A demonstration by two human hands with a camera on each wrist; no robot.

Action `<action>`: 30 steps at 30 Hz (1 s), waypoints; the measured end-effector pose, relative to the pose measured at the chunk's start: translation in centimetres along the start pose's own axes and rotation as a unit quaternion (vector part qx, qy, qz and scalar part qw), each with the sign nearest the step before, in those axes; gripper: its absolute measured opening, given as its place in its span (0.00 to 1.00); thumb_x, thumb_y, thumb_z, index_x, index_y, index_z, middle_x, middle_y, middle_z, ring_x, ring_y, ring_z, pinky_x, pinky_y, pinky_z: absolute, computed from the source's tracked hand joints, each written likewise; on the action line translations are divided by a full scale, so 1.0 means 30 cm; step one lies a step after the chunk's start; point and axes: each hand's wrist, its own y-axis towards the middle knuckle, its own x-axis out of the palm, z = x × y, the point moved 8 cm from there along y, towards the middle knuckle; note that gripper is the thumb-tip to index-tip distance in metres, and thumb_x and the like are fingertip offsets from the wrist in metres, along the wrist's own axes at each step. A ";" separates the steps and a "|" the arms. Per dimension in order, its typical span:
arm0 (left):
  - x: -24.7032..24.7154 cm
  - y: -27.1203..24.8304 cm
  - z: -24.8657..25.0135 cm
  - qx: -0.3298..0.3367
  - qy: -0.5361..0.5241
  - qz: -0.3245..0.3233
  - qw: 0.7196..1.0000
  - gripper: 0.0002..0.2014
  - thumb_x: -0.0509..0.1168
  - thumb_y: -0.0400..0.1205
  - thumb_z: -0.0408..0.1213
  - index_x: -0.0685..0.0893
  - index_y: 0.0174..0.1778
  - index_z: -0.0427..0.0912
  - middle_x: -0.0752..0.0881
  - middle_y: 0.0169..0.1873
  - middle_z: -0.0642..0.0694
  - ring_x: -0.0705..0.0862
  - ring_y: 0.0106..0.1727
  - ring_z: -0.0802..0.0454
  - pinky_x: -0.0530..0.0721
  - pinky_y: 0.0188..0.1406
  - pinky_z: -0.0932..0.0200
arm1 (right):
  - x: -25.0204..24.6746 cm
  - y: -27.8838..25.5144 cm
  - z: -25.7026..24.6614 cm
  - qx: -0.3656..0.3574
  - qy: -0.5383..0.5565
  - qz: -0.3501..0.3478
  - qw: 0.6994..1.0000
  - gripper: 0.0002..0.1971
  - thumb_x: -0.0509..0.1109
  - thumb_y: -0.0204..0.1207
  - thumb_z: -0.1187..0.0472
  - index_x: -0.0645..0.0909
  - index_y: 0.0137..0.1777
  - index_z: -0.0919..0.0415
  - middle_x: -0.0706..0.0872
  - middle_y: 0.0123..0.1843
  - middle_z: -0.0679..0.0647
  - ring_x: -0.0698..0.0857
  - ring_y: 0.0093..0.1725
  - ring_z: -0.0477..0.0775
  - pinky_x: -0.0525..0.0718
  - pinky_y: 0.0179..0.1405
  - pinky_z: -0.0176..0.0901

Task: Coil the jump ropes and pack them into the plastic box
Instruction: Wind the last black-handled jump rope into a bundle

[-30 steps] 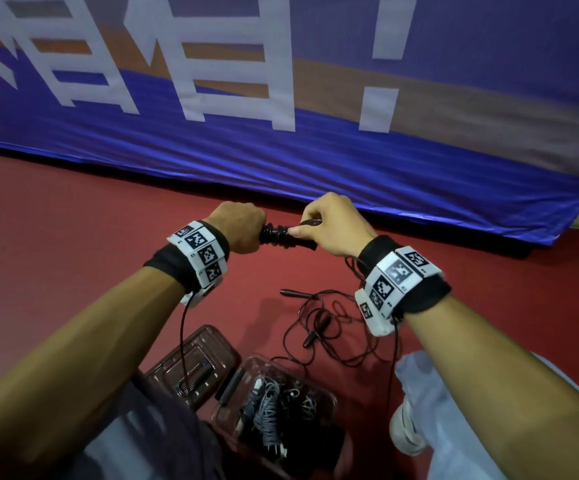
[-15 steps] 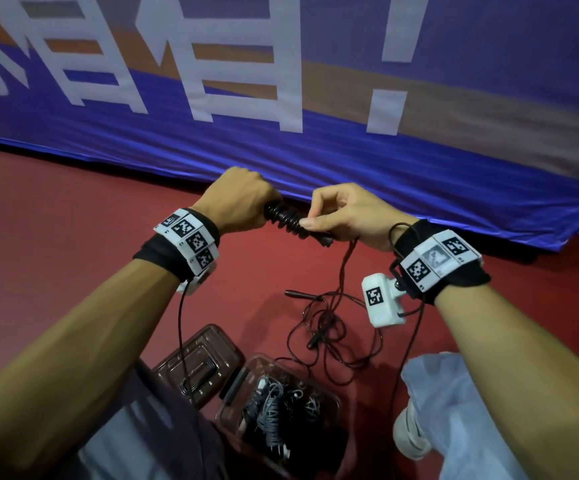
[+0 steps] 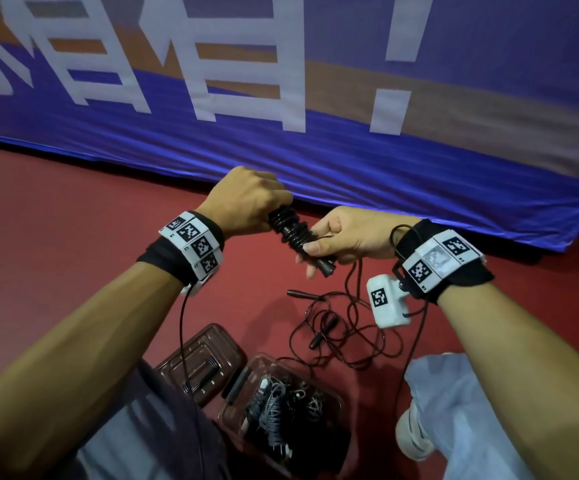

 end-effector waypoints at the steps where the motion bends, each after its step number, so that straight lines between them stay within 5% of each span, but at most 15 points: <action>1: -0.010 0.001 0.003 -0.005 -0.013 0.017 1.000 0.05 0.65 0.72 0.38 0.81 0.33 0.41 0.81 0.26 0.47 0.80 0.28 0.42 0.69 0.23 0.58 | 0.019 0.004 0.000 0.000 0.022 -0.024 0.999 0.18 0.74 0.80 0.48 0.89 0.54 0.65 0.94 0.44 0.61 0.63 0.20 0.45 0.52 0.21 0.40; 6: -0.030 -0.012 -0.055 -0.105 -0.056 0.101 0.988 0.04 0.69 0.72 0.36 0.83 0.33 0.42 0.82 0.26 0.49 0.80 0.28 0.44 0.73 0.22 0.55 | 0.083 0.026 -0.046 -0.065 0.158 -0.088 0.981 0.33 0.76 0.71 0.34 0.83 0.53 0.69 0.92 0.36 0.57 0.64 0.15 0.37 0.57 0.17 0.34; 10: 0.013 -0.031 -0.099 -0.229 -0.108 0.103 0.962 0.01 0.69 0.67 0.37 0.84 0.31 0.44 0.82 0.22 0.48 0.80 0.26 0.40 0.77 0.25 0.53 | 0.081 0.020 -0.079 -0.064 0.207 -0.044 0.975 0.32 0.55 0.79 0.35 0.76 0.53 0.68 0.82 0.23 0.49 0.59 0.13 0.38 0.55 0.20 0.37; 15: 0.114 -0.058 -0.152 -0.396 -0.141 -0.035 0.907 0.09 0.66 0.72 0.36 0.77 0.27 0.45 0.78 0.23 0.49 0.80 0.34 0.35 0.71 0.31 0.54 | 0.080 0.056 -0.072 -0.047 0.365 -0.012 0.930 0.33 0.46 0.86 0.31 0.76 0.44 0.61 0.66 0.16 0.47 0.51 0.20 0.46 0.50 0.22 0.39; 19: 0.187 -0.098 -0.176 -0.491 -0.178 -0.091 0.848 0.09 0.65 0.76 0.40 0.76 0.31 0.43 0.81 0.31 0.45 0.83 0.39 0.36 0.74 0.36 0.54 | 0.049 0.102 -0.039 -0.052 0.456 0.074 0.885 0.29 0.46 0.92 0.43 0.75 0.36 0.59 0.62 0.15 0.46 0.54 0.18 0.43 0.52 0.15 0.34; 24: 0.236 -0.126 -0.157 -0.522 -0.139 -0.167 0.825 0.09 0.66 0.79 0.43 0.75 0.51 0.45 0.85 0.50 0.42 0.86 0.54 0.37 0.79 0.49 0.51 | 0.059 0.134 0.017 -0.007 0.526 0.185 0.830 0.25 0.46 0.92 0.51 0.71 0.36 0.61 0.61 0.14 0.47 0.56 0.14 0.42 0.53 0.10 0.32; 30: 0.299 -0.130 -0.133 -0.516 -0.069 -0.246 0.817 0.15 0.67 0.79 0.45 0.82 0.60 0.43 0.87 0.52 0.43 0.87 0.54 0.41 0.78 0.48 0.52 | 0.091 0.145 0.106 0.048 0.615 0.291 0.731 0.20 0.45 0.86 0.62 0.71 0.35 0.62 0.69 0.17 0.51 0.58 0.11 0.44 0.53 0.08 0.33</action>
